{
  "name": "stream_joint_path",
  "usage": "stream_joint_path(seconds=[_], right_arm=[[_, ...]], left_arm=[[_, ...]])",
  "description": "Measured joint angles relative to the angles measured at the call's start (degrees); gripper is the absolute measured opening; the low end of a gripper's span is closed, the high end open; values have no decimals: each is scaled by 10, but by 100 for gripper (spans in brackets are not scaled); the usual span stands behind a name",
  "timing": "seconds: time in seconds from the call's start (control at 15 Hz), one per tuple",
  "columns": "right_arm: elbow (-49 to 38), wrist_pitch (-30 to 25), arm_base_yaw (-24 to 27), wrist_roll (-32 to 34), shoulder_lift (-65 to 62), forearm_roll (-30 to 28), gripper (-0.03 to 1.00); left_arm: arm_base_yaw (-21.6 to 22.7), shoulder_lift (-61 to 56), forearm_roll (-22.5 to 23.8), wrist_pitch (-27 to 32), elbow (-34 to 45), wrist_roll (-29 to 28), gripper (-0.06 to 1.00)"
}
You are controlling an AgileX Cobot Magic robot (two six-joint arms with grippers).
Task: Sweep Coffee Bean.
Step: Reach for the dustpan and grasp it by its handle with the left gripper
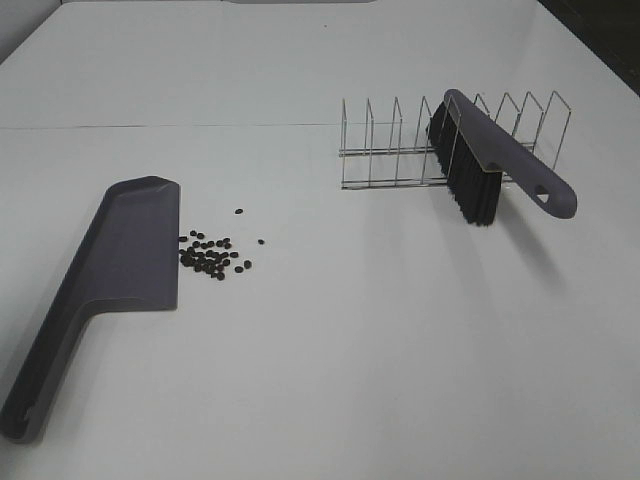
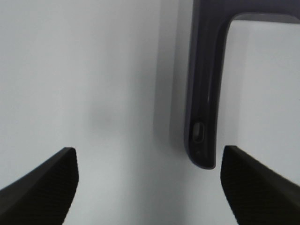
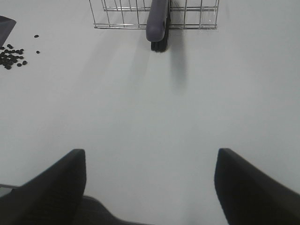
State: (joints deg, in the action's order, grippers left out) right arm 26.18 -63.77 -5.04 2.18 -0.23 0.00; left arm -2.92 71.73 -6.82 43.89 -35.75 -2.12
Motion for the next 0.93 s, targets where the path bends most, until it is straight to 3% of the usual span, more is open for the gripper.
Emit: stream_joint_path(seconds=[0.4,0.67,0.93], right_arm=[[0,0,0,0,0,0,72],[0,0,0,0,0,0,72],[0,0,0,0,0,0,72]], left_arm=[[-82,151,-1,-37,-82,-54,76],[-93,249,-1,-45,-116,-102,75],[-93,296,-2,-86,-117,-111,75]])
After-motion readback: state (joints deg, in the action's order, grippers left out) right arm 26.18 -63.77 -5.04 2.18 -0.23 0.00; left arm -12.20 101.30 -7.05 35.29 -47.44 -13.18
